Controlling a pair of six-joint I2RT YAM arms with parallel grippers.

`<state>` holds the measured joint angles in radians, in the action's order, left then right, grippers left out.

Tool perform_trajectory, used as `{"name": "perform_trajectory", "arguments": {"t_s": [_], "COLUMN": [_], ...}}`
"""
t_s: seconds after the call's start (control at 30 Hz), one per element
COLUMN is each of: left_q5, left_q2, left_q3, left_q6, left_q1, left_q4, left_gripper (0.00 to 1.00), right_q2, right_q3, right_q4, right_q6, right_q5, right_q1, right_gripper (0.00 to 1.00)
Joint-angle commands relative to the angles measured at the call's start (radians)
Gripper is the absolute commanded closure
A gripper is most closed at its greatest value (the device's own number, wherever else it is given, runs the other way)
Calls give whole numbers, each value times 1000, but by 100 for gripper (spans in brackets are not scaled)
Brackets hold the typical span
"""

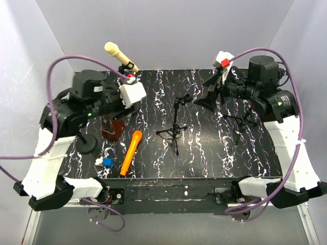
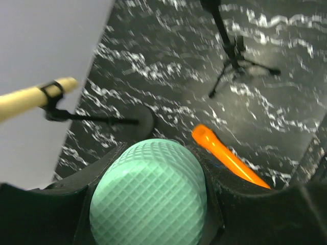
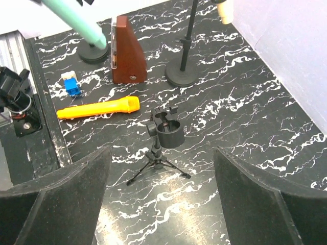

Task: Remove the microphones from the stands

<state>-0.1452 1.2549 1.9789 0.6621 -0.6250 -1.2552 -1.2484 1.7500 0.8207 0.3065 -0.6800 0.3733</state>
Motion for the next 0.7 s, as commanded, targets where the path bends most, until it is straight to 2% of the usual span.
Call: {"name": "perform_trajectory", "arguments": {"t_s": [0.0,0.13,0.3,0.53,0.67], "left_q5": [128,294,331,276,384], "left_q2": [104,138,202,262,301], "left_q3": [-72,-242,-409,-541,-655], "left_q6": [-31,-27,-30,-244,-375], "left_q1": [-15,-15,-13,-7,30], "left_q4": [-391,-362,-378,-253,-121], "left_gripper": [100,100,100,100,100], "right_q2": [29,52,90,107,104], "right_q3": [-30,-63,-115,-132,-126], "right_q4": [-78,-78,-71,-63,-48], "right_q6": [-56,-55,-55,-44,-30], "right_q5": [33,20,34,49,54], "right_q1": [-4,-4,-4,-4,-4], "right_gripper": [13,14,14,14,14]}}
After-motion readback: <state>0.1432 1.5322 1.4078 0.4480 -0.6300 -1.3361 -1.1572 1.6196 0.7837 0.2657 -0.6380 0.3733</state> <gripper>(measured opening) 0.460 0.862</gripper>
